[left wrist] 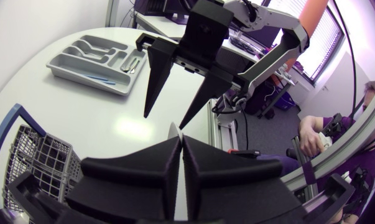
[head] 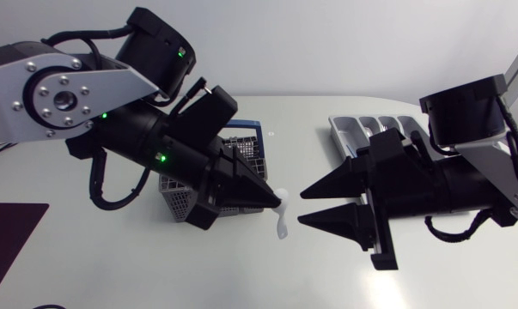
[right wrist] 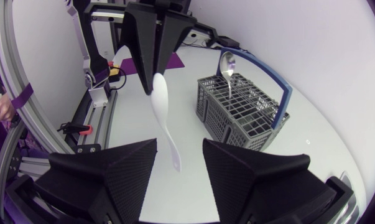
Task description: Unload the cutlery basket into the drawer organizer.
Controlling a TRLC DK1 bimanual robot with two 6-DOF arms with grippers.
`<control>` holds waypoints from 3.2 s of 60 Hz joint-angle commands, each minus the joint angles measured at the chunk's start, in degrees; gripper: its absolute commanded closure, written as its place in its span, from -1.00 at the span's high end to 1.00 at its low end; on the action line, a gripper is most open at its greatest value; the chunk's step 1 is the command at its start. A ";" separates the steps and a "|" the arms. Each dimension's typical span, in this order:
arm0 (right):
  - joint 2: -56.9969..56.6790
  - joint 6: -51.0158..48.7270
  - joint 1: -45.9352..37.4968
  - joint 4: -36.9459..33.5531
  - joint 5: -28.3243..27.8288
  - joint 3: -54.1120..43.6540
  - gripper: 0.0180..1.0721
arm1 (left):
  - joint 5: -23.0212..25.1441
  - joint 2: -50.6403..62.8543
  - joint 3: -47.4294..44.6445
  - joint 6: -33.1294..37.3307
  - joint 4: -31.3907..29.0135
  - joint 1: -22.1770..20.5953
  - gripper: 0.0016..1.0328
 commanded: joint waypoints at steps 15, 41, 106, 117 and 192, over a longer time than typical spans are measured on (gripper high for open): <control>-0.73 -0.60 4.64 -0.77 0.84 -0.63 0.05 | 3.02 1.71 4.30 2.62 -2.58 -0.40 -0.92; -0.20 -0.51 5.78 -0.77 0.93 -0.28 -0.32 | 4.17 2.06 4.74 2.62 -3.55 -0.40 -0.92; -0.82 -3.85 1.74 -5.52 4.97 -1.07 -0.89 | 5.05 1.00 5.53 1.12 -3.46 3.90 0.62; -2.40 -8.95 -5.47 -6.13 8.67 -2.30 -0.89 | 3.46 -0.14 6.23 -1.25 -2.76 7.59 0.73; 22.30 -56.68 -52.93 22.52 19.30 -6.43 -0.89 | -13.32 -5.32 -2.12 -6.00 0.32 16.56 0.76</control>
